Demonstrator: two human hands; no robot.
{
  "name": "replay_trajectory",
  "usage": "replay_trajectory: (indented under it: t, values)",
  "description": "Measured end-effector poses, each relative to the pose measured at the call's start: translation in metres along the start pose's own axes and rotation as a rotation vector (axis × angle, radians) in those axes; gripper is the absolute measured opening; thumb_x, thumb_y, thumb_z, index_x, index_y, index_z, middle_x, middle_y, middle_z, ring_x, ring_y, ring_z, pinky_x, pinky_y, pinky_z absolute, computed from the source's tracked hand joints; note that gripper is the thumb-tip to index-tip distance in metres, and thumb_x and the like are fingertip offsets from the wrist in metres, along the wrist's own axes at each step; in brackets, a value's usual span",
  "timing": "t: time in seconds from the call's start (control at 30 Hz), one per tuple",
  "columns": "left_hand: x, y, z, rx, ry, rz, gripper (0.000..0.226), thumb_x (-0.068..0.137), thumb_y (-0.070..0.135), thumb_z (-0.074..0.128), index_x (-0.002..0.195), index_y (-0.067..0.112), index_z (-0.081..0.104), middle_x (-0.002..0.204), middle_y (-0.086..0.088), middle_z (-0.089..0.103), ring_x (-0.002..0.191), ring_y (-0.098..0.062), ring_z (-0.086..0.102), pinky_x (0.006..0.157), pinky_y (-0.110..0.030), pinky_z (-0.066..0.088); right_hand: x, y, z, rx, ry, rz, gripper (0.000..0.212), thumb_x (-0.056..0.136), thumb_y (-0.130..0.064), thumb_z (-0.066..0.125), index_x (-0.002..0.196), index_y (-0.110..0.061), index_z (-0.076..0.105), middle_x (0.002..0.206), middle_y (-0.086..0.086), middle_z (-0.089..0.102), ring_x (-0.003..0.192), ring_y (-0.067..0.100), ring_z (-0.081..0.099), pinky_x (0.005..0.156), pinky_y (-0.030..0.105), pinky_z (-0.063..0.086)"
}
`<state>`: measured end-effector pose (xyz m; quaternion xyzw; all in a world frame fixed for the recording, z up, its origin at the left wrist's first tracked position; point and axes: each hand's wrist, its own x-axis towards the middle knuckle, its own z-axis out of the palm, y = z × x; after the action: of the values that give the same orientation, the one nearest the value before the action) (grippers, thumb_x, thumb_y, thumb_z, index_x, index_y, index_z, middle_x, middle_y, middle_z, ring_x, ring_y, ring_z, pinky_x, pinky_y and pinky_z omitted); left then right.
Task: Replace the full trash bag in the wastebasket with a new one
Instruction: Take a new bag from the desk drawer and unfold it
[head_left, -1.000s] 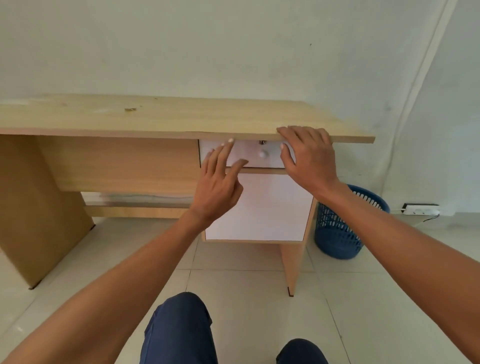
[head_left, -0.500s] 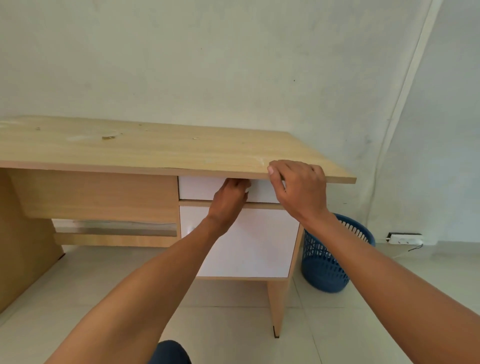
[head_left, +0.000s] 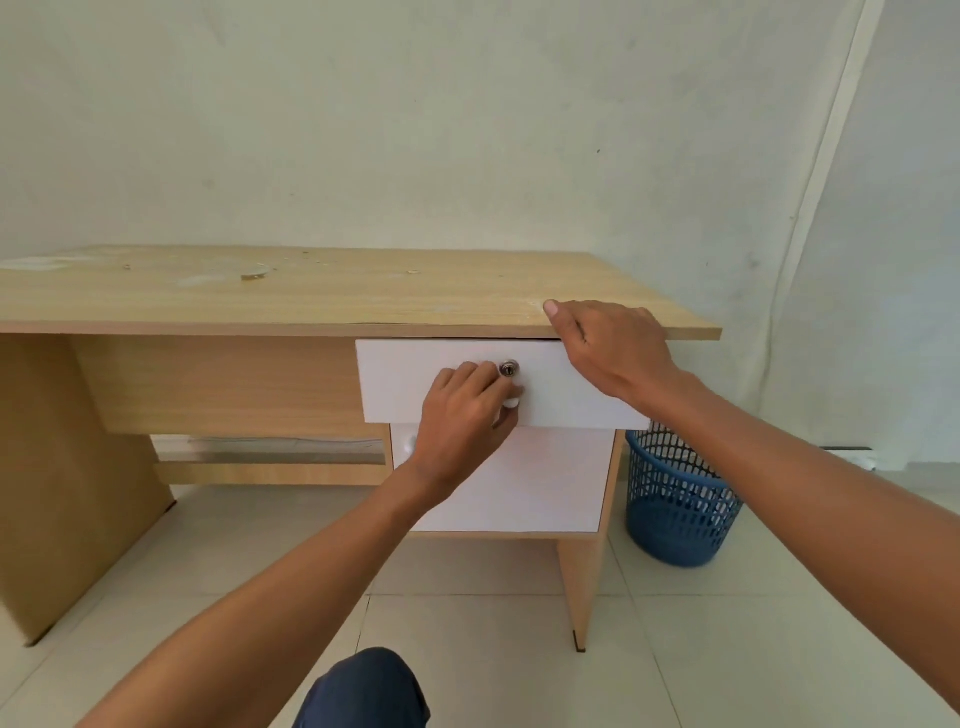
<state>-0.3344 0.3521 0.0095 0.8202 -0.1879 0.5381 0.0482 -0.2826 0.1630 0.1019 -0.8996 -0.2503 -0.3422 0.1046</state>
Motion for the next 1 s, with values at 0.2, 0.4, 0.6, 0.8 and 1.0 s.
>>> replay_trajectory:
  t: [0.2, 0.4, 0.6, 0.8, 1.0]
  values:
    - [-0.031, 0.014, -0.025, 0.048, 0.051, 0.077, 0.004, 0.088, 0.023, 0.070, 0.089, 0.019, 0.073, 0.086, 0.003, 0.065, 0.089, -0.025, 0.062, 0.080, -0.040, 0.040, -0.011, 0.003, -0.008, 0.032, -0.026, -0.066, 0.046, 0.106, -0.051, 0.018, 0.070, -0.034, 0.040, 0.068, -0.014, 0.045, 0.076, 0.023, 0.054, 0.078, 0.042, 0.044]
    - [-0.033, 0.019, -0.032, 0.043, 0.095, 0.123, 0.002, 0.087, 0.019, 0.072, 0.086, 0.020, 0.074, 0.086, 0.002, 0.066, 0.090, -0.025, 0.063, 0.080, -0.044, 0.040, -0.018, 0.004, -0.002, 0.010, -0.054, -0.045, 0.054, 0.103, -0.053, 0.026, 0.134, -0.021, 0.057, 0.133, 0.000, 0.063, 0.124, 0.027, 0.054, 0.104, 0.046, 0.037]
    - [-0.038, 0.022, -0.034, 0.051, 0.111, 0.134, 0.004, 0.088, 0.018, 0.072, 0.086, 0.020, 0.075, 0.084, 0.001, 0.064, 0.085, -0.026, 0.063, 0.076, -0.044, 0.040, -0.009, 0.000, -0.016, -0.087, -0.027, -0.348, 0.052, 0.090, -0.057, 0.058, 0.122, -0.018, 0.063, 0.110, 0.002, 0.062, 0.100, 0.023, 0.056, 0.080, 0.036, 0.046]
    - [-0.037, 0.018, -0.040, 0.092, 0.057, 0.124, 0.015, 0.091, 0.034, 0.069, 0.100, 0.024, 0.076, 0.096, 0.000, 0.068, 0.093, -0.028, 0.062, 0.080, -0.045, 0.040, 0.007, -0.007, -0.030, -0.057, -0.177, -0.550, 0.031, 0.090, -0.045, 0.066, 0.109, -0.021, 0.064, 0.101, -0.004, 0.064, 0.093, 0.019, 0.060, 0.066, 0.035, 0.049]
    - [-0.033, 0.007, -0.055, 0.080, 0.054, 0.083, 0.033, 0.089, 0.051, 0.067, 0.104, 0.023, 0.076, 0.099, -0.001, 0.068, 0.091, -0.028, 0.061, 0.079, -0.042, 0.039, 0.005, -0.024, -0.026, -0.151, -0.465, -0.391, 0.057, 0.099, -0.036, 0.057, 0.152, -0.035, 0.036, 0.118, 0.006, 0.068, 0.104, 0.025, 0.062, 0.074, 0.029, 0.037]
